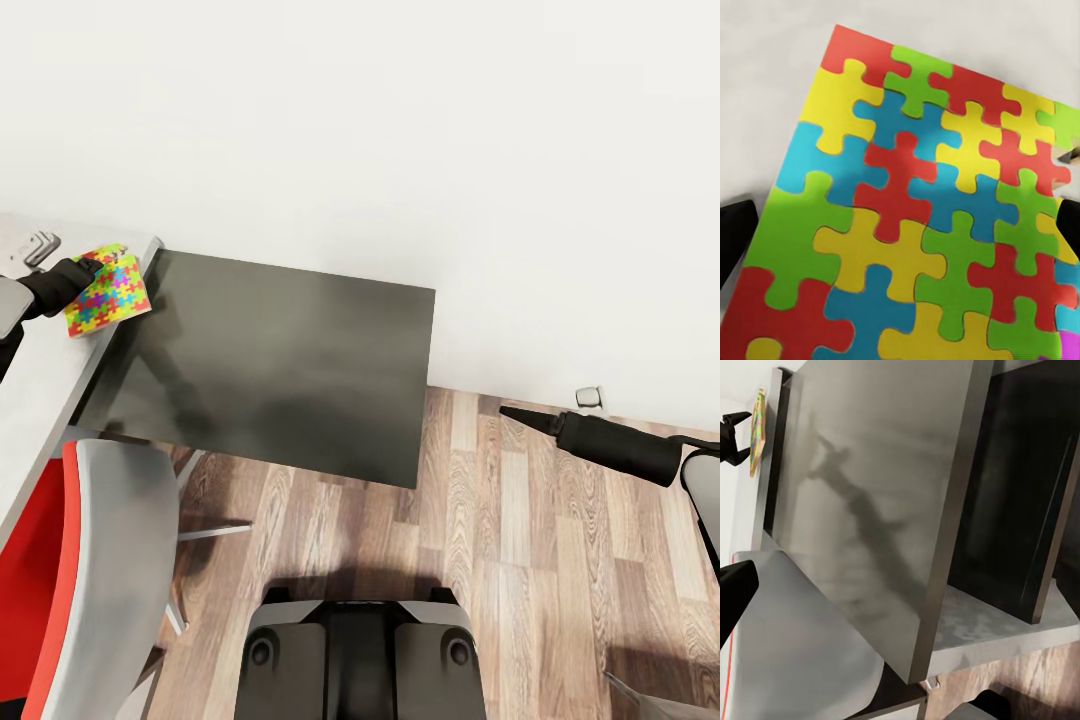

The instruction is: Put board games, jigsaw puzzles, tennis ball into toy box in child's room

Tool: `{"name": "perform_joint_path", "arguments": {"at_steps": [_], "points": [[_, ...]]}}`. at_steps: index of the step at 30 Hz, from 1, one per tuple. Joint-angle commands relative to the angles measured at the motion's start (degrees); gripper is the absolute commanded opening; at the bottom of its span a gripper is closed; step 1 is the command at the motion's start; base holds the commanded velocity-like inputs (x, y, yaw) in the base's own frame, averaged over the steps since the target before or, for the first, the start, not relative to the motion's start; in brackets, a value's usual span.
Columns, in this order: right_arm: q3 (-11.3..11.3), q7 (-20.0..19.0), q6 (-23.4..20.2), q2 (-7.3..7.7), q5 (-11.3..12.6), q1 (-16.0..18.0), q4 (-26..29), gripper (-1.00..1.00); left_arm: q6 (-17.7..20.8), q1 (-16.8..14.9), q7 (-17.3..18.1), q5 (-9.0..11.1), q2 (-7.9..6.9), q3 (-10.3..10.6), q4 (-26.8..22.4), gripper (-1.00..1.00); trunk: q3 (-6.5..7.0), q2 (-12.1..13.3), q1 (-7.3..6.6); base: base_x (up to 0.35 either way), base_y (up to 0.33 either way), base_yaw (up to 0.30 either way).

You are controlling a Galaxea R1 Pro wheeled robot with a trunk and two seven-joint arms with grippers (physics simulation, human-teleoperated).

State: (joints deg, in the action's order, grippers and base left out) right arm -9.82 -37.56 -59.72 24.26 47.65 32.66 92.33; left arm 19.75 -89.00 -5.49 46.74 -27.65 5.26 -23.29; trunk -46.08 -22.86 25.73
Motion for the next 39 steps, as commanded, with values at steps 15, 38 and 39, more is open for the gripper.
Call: {"name": "perform_joint_path", "arguments": {"at_steps": [15,38,39], "points": [[0.0,-0.3,-0.3,0.0,-0.3,0.0,0.0,1.0,0.6,0.3,-0.4,1.2,-0.1,-0.7,-0.4,1.0,-0.07,-0.1,0.05,0.0,0.0,0.0],[0.1,-0.3,-0.3,0.0,-0.3,0.0,0.0,1.0,3.5,0.2,-0.4,2.9,-2.29,-3.7,-4.2,1.0,-0.07,-0.1,0.05,0.0,0.0,0.0],[0.1,-0.3,-0.3,0.0,-0.3,0.0,0.0,1.0,3.5,0.2,-0.4,2.9,-2.29,-3.7,-4.2,1.0,-0.07,-0.1,0.05,0.0,0.0,0.0]]}}
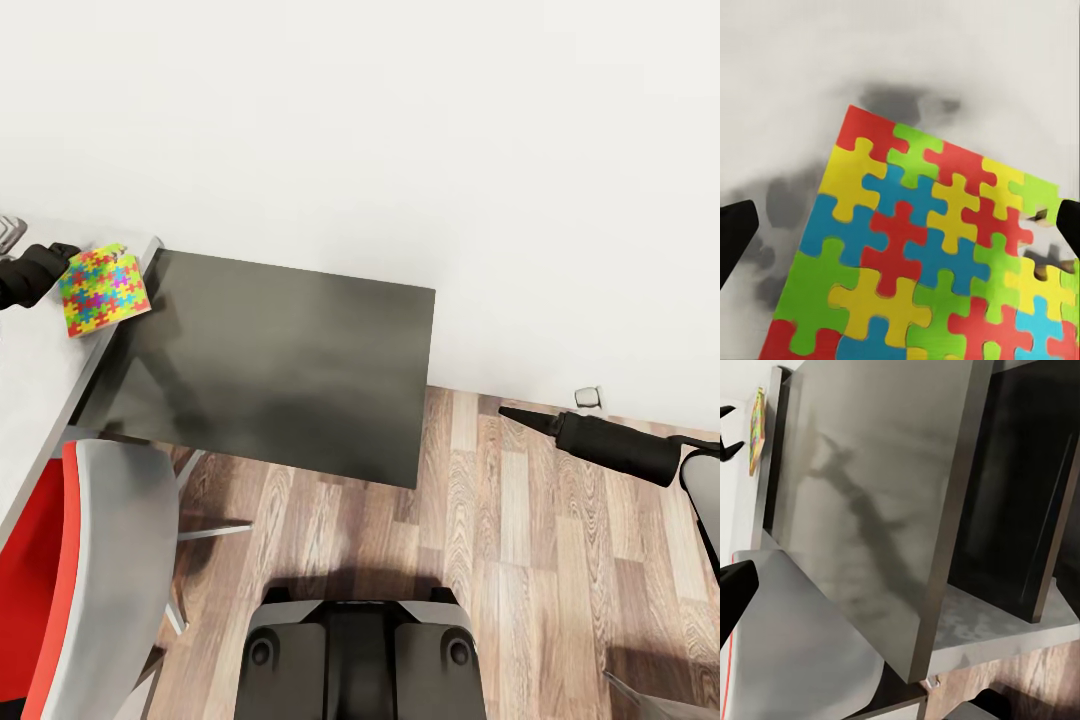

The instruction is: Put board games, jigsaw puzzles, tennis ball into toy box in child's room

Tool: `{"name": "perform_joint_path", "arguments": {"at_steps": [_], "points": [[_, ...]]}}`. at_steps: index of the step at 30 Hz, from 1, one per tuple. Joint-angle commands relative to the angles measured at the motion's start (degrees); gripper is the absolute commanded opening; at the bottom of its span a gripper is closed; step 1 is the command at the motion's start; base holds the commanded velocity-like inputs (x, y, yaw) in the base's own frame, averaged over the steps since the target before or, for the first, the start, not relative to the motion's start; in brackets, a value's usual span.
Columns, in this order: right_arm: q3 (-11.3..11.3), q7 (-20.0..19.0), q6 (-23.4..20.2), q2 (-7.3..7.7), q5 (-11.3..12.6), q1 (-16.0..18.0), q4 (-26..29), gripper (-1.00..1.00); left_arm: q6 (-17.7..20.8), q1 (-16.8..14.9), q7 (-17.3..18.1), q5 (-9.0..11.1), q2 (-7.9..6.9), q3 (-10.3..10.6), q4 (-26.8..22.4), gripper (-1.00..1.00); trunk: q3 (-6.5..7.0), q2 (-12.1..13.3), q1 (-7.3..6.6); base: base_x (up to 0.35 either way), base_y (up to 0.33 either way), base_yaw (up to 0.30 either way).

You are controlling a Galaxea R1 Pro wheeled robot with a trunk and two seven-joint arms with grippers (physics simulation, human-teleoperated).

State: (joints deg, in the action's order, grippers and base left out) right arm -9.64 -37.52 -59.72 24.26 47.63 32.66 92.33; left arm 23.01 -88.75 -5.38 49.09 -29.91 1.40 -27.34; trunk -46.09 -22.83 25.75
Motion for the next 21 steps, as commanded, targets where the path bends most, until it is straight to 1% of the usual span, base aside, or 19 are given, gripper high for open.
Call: {"name": "perform_joint_path", "arguments": {"at_steps": [1,7,13,18,21], "points": [[-0.1,-0.4,-0.3,-0.02,-0.3,0.0,0.0,1.0,0.5,0.0,-0.5,0.9,-0.25,-0.2,-0.3,1.0,-0.07,-0.1,0.03,0.0,0.0,0.0],[0.0,-0.4,-0.3,-0.15,-0.3,0.0,0.0,1.0,1.6,-0.1,-0.4,1.8,-0.87,-1.0,-1.0,1.0,-0.07,-0.1,0.03,0.0,0.0,0.0],[0.0,-0.4,-0.3,-0.25,-0.3,0.0,0.0,1.0,2.2,-0.1,-0.4,2.1,-1.4,-1.3,-2.1,1.0,-0.07,-0.1,0.03,0.0,0.0,0.0],[0.0,-0.4,-0.3,-0.33,-0.3,0.0,0.0,1.0,3.4,-0.1,-0.4,2.3,-2.36,-1.6,-3.7,1.0,-0.07,-0.1,0.03,0.0,0.0,0.0],[-0.1,-0.4,-0.3,-0.35,-0.3,0.0,0.0,1.0,3.8,-0.1,-0.4,2.4,-2.6,-1.9,-4.2,1.0,-0.07,-0.1,0.03,0.0,0.0,0.0]]}}
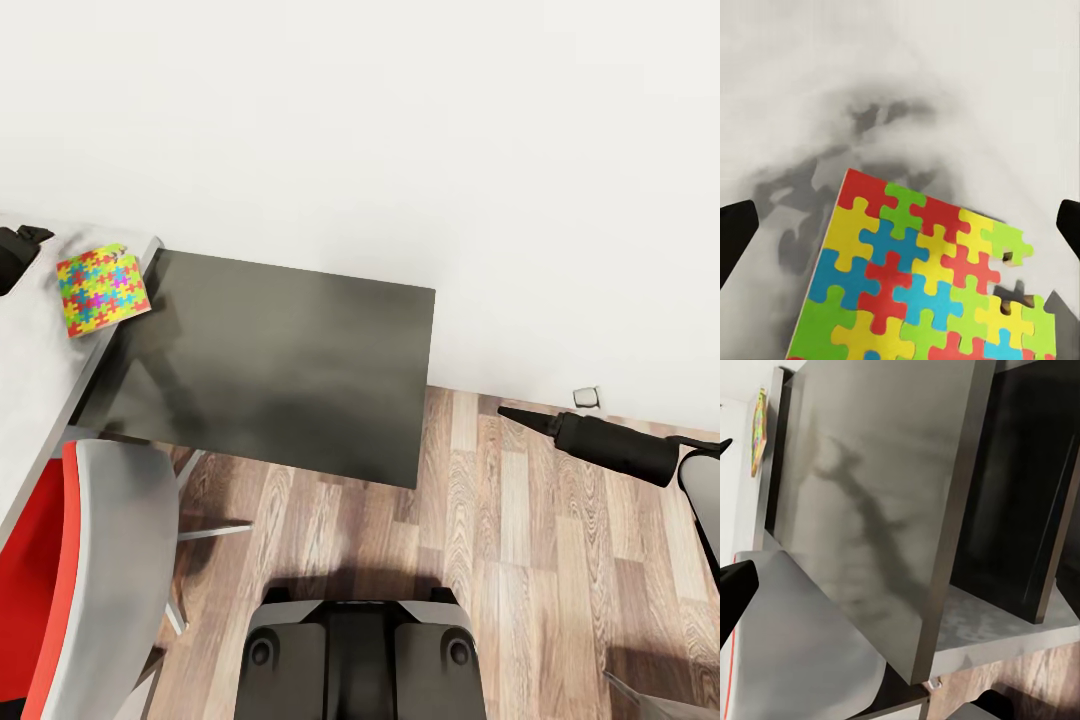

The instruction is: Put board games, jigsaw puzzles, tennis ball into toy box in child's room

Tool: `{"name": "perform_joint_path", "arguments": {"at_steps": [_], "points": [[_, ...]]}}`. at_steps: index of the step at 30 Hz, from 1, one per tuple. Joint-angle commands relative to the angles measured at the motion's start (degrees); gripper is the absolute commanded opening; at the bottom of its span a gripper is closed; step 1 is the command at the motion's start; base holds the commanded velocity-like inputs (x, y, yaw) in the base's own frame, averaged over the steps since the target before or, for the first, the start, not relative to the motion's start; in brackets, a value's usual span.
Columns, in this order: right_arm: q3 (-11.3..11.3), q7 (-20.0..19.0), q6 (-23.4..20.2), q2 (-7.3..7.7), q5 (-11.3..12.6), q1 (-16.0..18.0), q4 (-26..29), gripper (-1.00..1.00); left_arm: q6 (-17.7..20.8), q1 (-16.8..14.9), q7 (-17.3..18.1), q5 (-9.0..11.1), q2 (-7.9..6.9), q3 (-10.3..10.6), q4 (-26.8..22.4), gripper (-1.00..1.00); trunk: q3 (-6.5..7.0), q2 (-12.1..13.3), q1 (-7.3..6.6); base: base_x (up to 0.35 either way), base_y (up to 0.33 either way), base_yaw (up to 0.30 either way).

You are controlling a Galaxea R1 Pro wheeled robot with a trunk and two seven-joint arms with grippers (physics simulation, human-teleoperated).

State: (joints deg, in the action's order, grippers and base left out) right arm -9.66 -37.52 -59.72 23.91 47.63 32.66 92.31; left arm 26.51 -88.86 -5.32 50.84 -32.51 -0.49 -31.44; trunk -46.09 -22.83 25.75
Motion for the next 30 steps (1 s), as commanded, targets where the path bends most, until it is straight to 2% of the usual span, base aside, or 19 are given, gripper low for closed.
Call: {"name": "perform_joint_path", "arguments": {"at_steps": [1,3,5,10,12,15,17,18,20,21,23,24,26,27,28,29,30], "points": [[-0.1,-0.4,-0.3,-0.02,-0.3,0.0,0.0,1.0,0.7,0.0,-0.5,0.7,-0.26,-0.5,-0.8,1.0,-0.06,-0.1,0.03,0.0,0.0,0.0],[-0.1,-0.3,-0.3,-0.03,-0.3,0.0,0.0,1.0,1.3,0.0,-0.5,0.9,-0.49,-1.2,-1.5,1.0,-0.06,-0.1,0.03,0.0,0.0,0.0],[-0.1,-0.3,-0.3,-0.05,-0.3,0.1,0.0,1.0,2.7,0.0,-0.5,1.4,-0.86,-2.8,-2.9,1.0,-0.06,-0.1,0.03,0.0,0.0,0.0],[-0.1,0.2,-0.3,-0.28,-0.3,0.3,-0.2,1.0,4.8,-0.1,-0.8,1.9,-1.09,-4.3,-3.8,1.0,-0.06,-0.1,0.03,0.0,0.0,0.0],[-0.2,1.6,-0.3,-0.85,-0.3,0.9,-0.6,1.0,7.8,-0.3,-1.1,2.4,-1.22,-5.5,-4.5,1.0,-0.06,-0.1,0.03,0.0,0.0,0.0],[-0.3,2.7,-0.3,-1.26,-0.2,1.5,-0.8,1.0,9.5,-0.6,-1.2,2.7,-1.26,-6.0,-4.9,1.0,-0.06,-0.1,0.03,0.0,0.0,0.0],[-0.3,5.7,-0.3,-2.5,-0.1,3.3,-1.0,1.0,13.1,-1.1,-1.3,3.0,-1.21,-6.9,-6.4,1.0,-0.06,-0.1,0.03,0.0,0.0,0.0],[-0.3,5.7,-0.3,-2.5,-0.1,3.3,-1.0,1.0,13.1,-1.1,-1.3,3.0,-1.21,-6.9,-6.4,1.0,-0.06,-0.1,0.03,0.0,0.0,0.0],[-0.4,9.2,-0.3,-4.3,0.0,5.7,-1.5,1.0,16.2,-1.4,-1.6,3.4,-0.87,-7.8,-9.6,1.0,-0.06,-0.1,0.03,0.0,0.0,0.0],[-0.4,9.2,-0.3,-4.3,0.0,5.7,-1.5,1.0,16.2,-1.4,-1.6,3.4,-0.87,-7.8,-9.6,1.0,-0.06,-0.1,0.03,0.0,0.0,0.0],[-0.4,12.6,-0.3,-6.46,0.1,7.9,-2.4,1.0,18.8,-1.6,-1.7,3.9,0.08,-8.5,-12.4,1.0,-0.06,-0.1,0.03,0.0,0.0,0.0],[-0.4,12.6,-0.3,-6.46,0.1,7.9,-2.4,1.0,18.8,-1.6,-1.7,3.9,0.08,-8.5,-12.4,1.0,-0.06,-0.1,0.03,0.0,0.0,0.0],[-0.3,15.0,-0.3,-8.64,0.2,9.5,-3.0,1.0,20.6,-1.8,-1.8,4.4,1.45,-9.4,-14.3,1.0,-0.06,-0.1,0.03,0.0,0.0,0.0],[-0.3,15.0,-0.3,-8.64,0.2,9.5,-3.0,1.0,20.6,-1.8,-1.8,4.4,1.45,-9.4,-14.3,1.0,-0.06,-0.1,0.03,0.0,0.0,0.0],[-0.3,15.8,-0.3,-9.63,0.2,10.1,-3.2,1.0,21.3,-1.8,-1.8,4.7,2.07,-10.1,-15.1,1.0,-0.06,-0.1,0.03,0.0,0.0,0.0],[-0.3,15.8,-0.3,-9.63,0.2,10.1,-3.2,1.0,21.3,-1.8,-1.8,4.7,2.07,-10.1,-15.1,1.0,-0.06,-0.1,0.03,0.0,0.0,0.0],[-0.3,16.5,-0.3,-10.54,0.2,10.6,-3.4,1.0,22.0,-1.8,-1.8,4.8,2.62,-10.8,-15.8,1.0,-0.06,-0.1,0.03,0.0,0.0,0.0]]}}
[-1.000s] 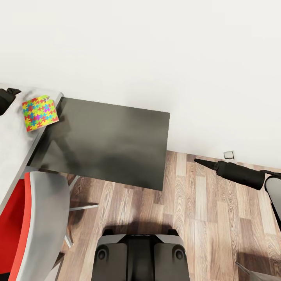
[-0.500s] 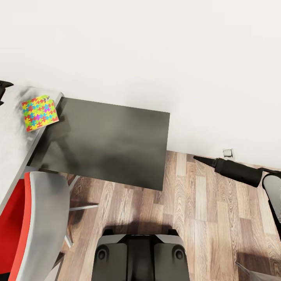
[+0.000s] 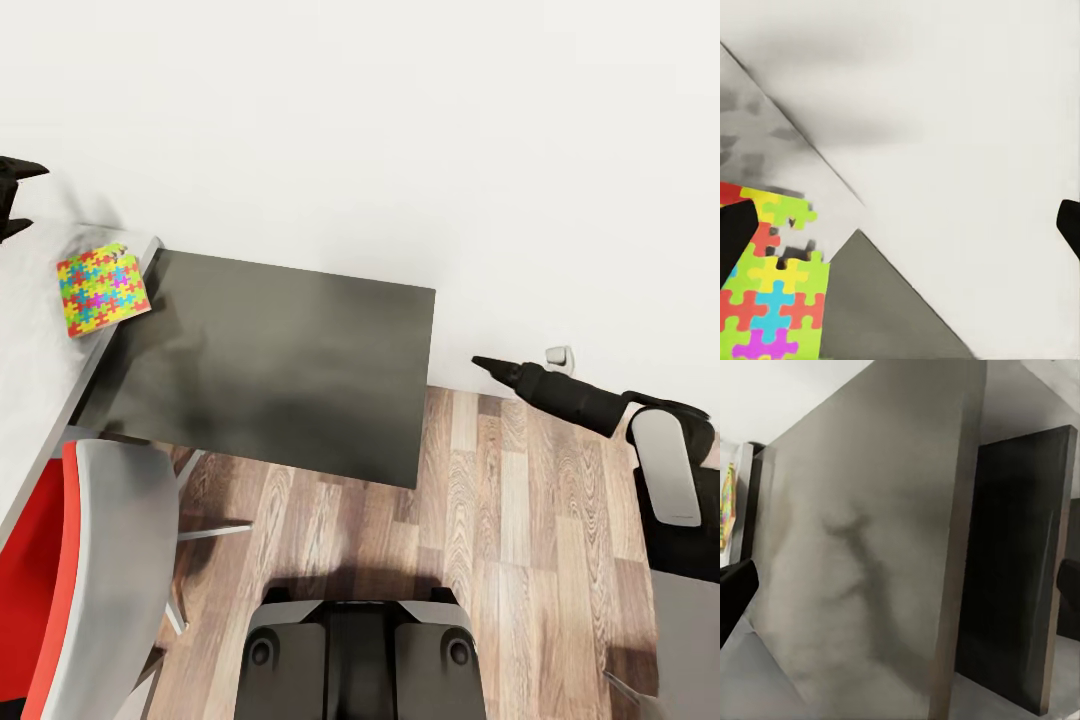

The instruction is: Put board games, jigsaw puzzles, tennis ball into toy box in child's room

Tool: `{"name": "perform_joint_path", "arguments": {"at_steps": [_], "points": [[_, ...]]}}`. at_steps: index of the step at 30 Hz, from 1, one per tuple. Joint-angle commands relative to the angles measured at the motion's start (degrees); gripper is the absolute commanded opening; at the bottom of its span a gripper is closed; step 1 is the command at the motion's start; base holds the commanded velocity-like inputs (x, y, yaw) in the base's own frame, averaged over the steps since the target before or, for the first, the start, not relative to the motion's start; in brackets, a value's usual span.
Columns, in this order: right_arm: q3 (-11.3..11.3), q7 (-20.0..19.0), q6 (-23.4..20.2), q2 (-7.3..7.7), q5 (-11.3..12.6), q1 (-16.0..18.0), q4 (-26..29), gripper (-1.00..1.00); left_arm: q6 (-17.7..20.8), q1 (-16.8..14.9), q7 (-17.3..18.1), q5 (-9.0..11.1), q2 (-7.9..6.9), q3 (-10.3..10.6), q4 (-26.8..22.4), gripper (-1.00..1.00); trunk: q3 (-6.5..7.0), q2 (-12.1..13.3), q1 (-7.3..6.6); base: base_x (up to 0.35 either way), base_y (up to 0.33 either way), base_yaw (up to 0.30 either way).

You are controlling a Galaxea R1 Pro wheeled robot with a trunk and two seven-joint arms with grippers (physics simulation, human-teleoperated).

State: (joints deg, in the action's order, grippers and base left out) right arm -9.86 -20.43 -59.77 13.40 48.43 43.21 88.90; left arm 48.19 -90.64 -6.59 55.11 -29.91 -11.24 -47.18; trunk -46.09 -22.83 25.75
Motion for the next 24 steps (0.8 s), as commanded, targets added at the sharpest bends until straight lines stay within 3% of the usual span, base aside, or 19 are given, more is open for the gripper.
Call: {"name": "perform_joint_path", "arguments": {"at_steps": [1,2,4,7,11,13,14,16,17,19,20,22,24], "points": [[-0.1,-0.6,-0.2,-0.03,-0.6,0.1,0.0,1.0,0.3,0.0,-0.6,0.6,0.02,-0.1,-0.1,1.0,-0.07,-0.1,0.03,0.0,0.0,0.0],[0.0,0.9,-0.2,-2.19,-0.6,1.3,-0.3,1.0,1.8,-0.1,-0.4,1.0,1.22,-2.0,-1.9,1.0,-0.07,-0.1,0.03,0.0,0.0,0.0],[0.0,1.5,-0.2,-3.19,-0.6,2.0,-0.7,1.0,2.5,-0.1,-0.3,1.5,1.67,-2.7,-2.7,1.0,-0.07,-0.1,0.03,0.0,0.0,0.0],[0.0,1.7,-0.2,-3.59,-0.7,2.4,-0.9,1.0,2.8,-0.1,-0.2,2.0,1.82,-3.0,-3.0,1.0,-0.07,-0.1,0.03,0.0,0.0,0.0],[0.1,2.1,-0.2,-4.59,-0.6,3.5,-1.5,1.0,3.5,0.3,-0.1,4.4,1.97,-3.5,-3.5,1.0,-0.07,-0.1,0.03,0.0,0.0,0.0],[0.1,2.3,-0.2,-5.06,-0.6,4.3,-1.7,1.0,4.3,0.5,-0.1,6.8,1.97,-3.8,-3.5,1.0,-0.07,-0.1,0.03,0.0,0.0,0.0],[0.1,2.3,-0.2,-5.06,-0.6,4.3,-1.7,1.0,4.3,0.5,-0.1,6.8,1.97,-3.8,-3.5,1.0,-0.07,-0.1,0.03,0.0,0.0,0.0],[0.1,2.4,-0.2,-5.43,-0.5,5.1,-1.4,1.0,5.8,0.7,0.0,9.7,1.9,-3.9,-3.5,1.0,-0.07,-0.1,0.03,0.0,0.0,0.0],[0.1,2.4,-0.2,-5.43,-0.5,5.1,-1.4,1.0,5.8,0.7,0.0,9.7,1.9,-3.9,-3.5,1.0,-0.07,-0.1,0.03,0.0,0.0,0.0],[0.0,2.5,-0.2,-5.71,-0.5,5.8,-1.0,1.0,7.9,0.9,0.0,12.4,1.86,-3.9,-3.4,1.0,-0.07,-0.1,0.03,0.0,0.0,0.003],[0.0,2.5,-0.2,-5.71,-0.5,5.8,-1.0,1.0,7.9,0.9,0.0,12.4,1.86,-3.9,-3.4,1.0,-0.07,-0.1,0.03,0.0,0.0,0.007],[0.0,2.6,-0.2,-6.16,-0.4,6.3,-0.9,1.0,9.4,1.1,0.1,14.7,1.9,-3.7,-3.3,1.0,-0.06,-0.1,0.03,0.0,0.0,0.049],[0.0,2.6,-0.2,-6.55,-0.3,6.6,-1.0,1.0,10.0,1.3,0.1,15.5,1.98,-3.7,-3.3,1.0,-0.05,-0.1,0.03,0.0,0.0,0.089]]}}
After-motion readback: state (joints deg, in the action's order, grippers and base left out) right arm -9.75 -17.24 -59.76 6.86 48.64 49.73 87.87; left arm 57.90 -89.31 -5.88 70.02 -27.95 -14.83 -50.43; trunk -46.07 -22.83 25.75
